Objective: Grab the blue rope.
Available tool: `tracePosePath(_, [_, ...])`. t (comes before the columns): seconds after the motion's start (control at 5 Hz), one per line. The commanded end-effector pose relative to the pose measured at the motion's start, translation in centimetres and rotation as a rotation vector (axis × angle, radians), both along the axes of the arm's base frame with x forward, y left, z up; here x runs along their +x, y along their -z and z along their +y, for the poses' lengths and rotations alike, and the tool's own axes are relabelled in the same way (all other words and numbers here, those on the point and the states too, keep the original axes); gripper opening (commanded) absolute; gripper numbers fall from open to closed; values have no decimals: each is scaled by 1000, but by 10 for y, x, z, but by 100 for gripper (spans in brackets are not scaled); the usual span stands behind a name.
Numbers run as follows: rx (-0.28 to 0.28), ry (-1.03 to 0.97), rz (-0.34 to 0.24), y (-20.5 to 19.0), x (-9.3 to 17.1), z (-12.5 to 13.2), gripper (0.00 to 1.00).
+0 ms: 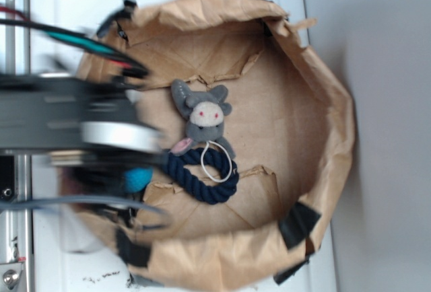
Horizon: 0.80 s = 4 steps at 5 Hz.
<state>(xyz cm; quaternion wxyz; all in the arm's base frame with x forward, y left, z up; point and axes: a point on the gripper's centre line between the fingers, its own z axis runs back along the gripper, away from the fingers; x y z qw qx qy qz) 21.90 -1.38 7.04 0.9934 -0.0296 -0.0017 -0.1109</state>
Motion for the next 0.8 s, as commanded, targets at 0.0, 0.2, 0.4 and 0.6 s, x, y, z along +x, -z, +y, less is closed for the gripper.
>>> tracePosePath(0.0, [-72,-28,32,-21,83,-19,100])
tracePosePath(0.2, [-95,35,44,-20,70,-19,100])
tracePosePath(0.4, [-133,148,27,-22,39,-10,100])
tracePosePath(0.6, [-133,161,19,-19,34,-8,100])
